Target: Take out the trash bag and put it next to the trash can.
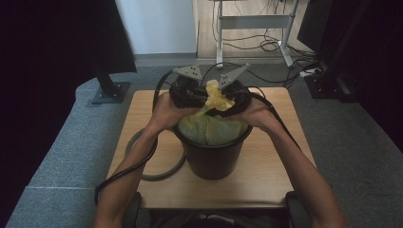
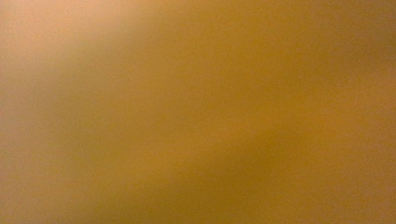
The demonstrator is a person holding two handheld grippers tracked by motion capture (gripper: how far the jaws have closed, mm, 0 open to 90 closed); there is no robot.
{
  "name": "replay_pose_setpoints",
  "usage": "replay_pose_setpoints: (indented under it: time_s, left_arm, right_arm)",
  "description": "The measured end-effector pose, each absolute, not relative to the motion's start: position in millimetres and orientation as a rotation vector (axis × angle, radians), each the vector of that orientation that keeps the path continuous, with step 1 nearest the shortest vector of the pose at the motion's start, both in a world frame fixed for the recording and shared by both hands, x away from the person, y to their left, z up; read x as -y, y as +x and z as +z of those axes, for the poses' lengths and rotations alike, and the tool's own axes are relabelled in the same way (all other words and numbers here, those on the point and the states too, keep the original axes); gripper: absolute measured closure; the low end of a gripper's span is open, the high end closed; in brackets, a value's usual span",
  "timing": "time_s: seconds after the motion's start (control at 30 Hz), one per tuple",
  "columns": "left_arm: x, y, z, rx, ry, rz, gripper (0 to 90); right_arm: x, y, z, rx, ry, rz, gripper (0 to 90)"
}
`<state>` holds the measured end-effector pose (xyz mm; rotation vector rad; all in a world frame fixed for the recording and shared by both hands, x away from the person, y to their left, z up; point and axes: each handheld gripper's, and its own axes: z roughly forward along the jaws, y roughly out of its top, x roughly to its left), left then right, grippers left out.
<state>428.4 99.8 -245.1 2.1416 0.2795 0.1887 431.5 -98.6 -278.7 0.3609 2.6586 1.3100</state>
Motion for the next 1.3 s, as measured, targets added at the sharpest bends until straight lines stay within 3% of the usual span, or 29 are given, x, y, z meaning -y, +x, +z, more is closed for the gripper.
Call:
replay_pose_setpoints:
  time_s: [0.07, 0.17, 0.27, 0.4, 0.5, 0.67, 0.77, 0.83, 0.93, 1.0, 1.1, 1.17, 1.23, 1.3]
  left_arm:
    - [-109.1, 428.2, -242.9, -0.311, 2.112, 0.205, 54.0]
    - [-127.3, 428.2, -241.1, -0.346, 2.075, 0.184, 38.2]
    - [-140.7, 431.0, -247.9, -0.381, 2.104, 0.104, 28.2]
    - [-139.2, 437.3, -265.9, -0.425, 2.214, 0.032, 25.6]
    - [-129.3, 442.5, -276.6, -0.428, 2.329, -0.001, 31.0]
    - [-113.4, 442.8, -280.7, -0.414, 2.408, 0.083, 64.1]
    - [-114.3, 441.5, -275.2, -0.431, 2.342, 0.157, 77.1]
    - [-119.6, 441.9, -269.4, -0.443, 2.273, 0.179, 80.3]
    - [-124.1, 443.3, -262.0, -0.407, 2.181, 0.108, 82.0]
    - [-118.6, 440.9, -259.8, -0.373, 2.170, 0.077, 82.1]
    - [-110.0, 437.4, -257.7, -0.303, 2.152, 0.044, 82.1]
    - [-106.8, 436.9, -256.2, -0.285, 2.126, 0.033, 82.2]
    - [-105.1, 437.4, -255.2, -0.268, 2.105, 0.028, 82.2]
    - [-104.1, 439.1, -255.9, -0.268, 2.084, 0.012, 81.9]
  right_arm:
    - [103.3, 431.3, -278.2, -2.643, 0.377, 1.304, 76.4]
    - [113.1, 433.4, -275.2, -2.612, 0.421, 1.320, 77.3]
    - [123.7, 435.1, -269.2, -2.553, 0.470, 1.348, 77.3]
    - [130.0, 433.8, -260.1, -2.511, 0.478, 1.448, 77.3]
    - [126.1, 430.8, -257.4, -2.507, 0.452, 1.477, 77.3]
    - [117.8, 430.3, -259.7, -2.556, 0.417, 1.504, 77.2]
    - [112.8, 429.8, -263.3, -2.606, 0.389, 1.507, 75.3]
    - [110.8, 429.3, -265.2, -2.636, 0.374, 1.443, 65.0]
    - [107.5, 431.1, -269.7, -2.641, 0.437, 1.388, 29.8]
    - [103.2, 432.0, -272.3, -2.618, 0.476, 1.360, 14.4]
    - [95.2, 432.3, -273.8, -2.634, 0.465, 1.330, 6.8]
    - [90.5, 432.2, -274.4, -2.647, 0.450, 1.313, 6.2]
    - [87.6, 433.0, -275.5, -2.664, 0.453, 1.293, 9.8]
    - [88.0, 433.9, -274.9, -2.683, 0.442, 1.288, 20.8]
